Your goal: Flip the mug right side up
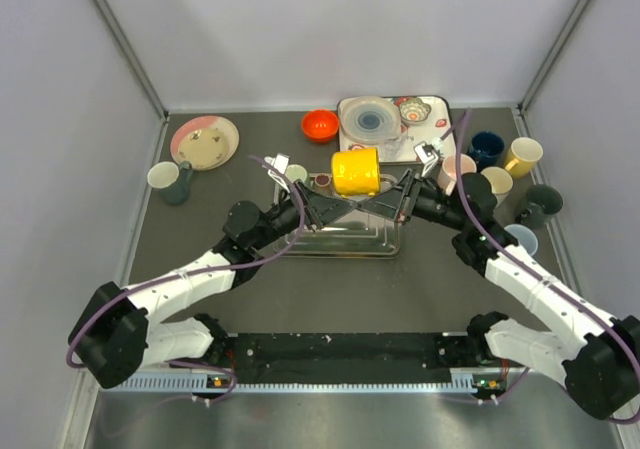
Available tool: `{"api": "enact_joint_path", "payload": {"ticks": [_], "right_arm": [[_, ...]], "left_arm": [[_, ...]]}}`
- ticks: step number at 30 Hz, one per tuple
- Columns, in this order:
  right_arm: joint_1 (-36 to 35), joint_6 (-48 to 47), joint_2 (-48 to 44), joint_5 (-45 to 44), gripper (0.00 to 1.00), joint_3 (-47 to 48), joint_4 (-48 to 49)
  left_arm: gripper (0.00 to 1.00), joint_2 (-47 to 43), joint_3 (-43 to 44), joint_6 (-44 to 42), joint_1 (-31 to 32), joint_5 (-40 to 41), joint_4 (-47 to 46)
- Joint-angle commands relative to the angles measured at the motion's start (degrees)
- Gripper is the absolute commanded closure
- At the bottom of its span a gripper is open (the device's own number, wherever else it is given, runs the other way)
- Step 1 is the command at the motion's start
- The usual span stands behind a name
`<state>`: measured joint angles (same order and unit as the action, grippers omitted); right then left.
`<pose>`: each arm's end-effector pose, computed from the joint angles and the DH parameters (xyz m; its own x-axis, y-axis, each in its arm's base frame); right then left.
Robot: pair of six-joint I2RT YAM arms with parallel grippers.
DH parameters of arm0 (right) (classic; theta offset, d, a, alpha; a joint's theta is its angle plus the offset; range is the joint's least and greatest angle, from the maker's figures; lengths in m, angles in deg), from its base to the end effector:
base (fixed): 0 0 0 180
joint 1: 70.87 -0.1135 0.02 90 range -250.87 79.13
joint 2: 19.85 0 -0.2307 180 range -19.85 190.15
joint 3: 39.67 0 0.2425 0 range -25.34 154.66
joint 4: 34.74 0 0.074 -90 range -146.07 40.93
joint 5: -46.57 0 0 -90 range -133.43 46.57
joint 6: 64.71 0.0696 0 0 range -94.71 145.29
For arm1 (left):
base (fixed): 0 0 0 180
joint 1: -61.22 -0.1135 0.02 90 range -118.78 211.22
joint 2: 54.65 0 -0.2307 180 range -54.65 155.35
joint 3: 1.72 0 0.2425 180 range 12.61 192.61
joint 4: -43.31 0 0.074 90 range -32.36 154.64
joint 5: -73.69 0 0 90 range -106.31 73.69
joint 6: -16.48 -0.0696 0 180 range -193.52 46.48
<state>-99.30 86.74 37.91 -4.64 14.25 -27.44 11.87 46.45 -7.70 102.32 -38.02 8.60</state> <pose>0.2140 0.1654 0.3001 -0.7836 0.3543 -0.5103 -0.4868 0.1601 0.8587 0.2026 -0.2109 0.2878 -0.7142 -0.5017 -0.4881 0.5534 0.0223 -0.8326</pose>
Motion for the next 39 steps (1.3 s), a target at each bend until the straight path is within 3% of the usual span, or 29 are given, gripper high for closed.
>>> {"api": "enact_joint_path", "payload": {"ticks": [1, 8, 14, 20, 26, 32, 39], "right_arm": [[0.74, -12.14, -2.82, -8.64, 1.00, 4.52, -12.74], [0.74, -18.81, -5.37, -11.53, 1.00, 6.81, -23.27], [0.74, -29.62, -7.83, -22.77, 1.00, 11.99, -41.10], [0.74, -36.31, -6.26, -39.81, 1.00, 15.86, -55.87], [2.06, -39.30, -3.53, -54.93, 1.00, 14.90, -58.98], [6.71, -37.55, 2.35, -54.35, 1.00, 12.27, -57.58], [9.97, -35.09, 10.26, -55.83, 1.00, 9.10, -54.50]], "left_arm": [[0.52, -1.48, -0.71, -1.22, 0.12, -3.86, -4.32], [0.46, -2.71, -1.85, -1.84, -1.29, -3.33, -2.21], [0.45, -6.22, -4.66, -3.24, -3.48, -2.28, 1.66], [0.45, -10.96, -5.63, -7.81, -3.84, 1.41, 10.88], [0.46, -15.54, -3.44, -14.92, -3.84, 9.49, 28.09], [0.49, -16.34, -2.03, -17.48, -3.84, 15.46, 41.54], [0.50, -18.27, -4.05, -16.78, -3.84, 19.68, 47.10]]}}
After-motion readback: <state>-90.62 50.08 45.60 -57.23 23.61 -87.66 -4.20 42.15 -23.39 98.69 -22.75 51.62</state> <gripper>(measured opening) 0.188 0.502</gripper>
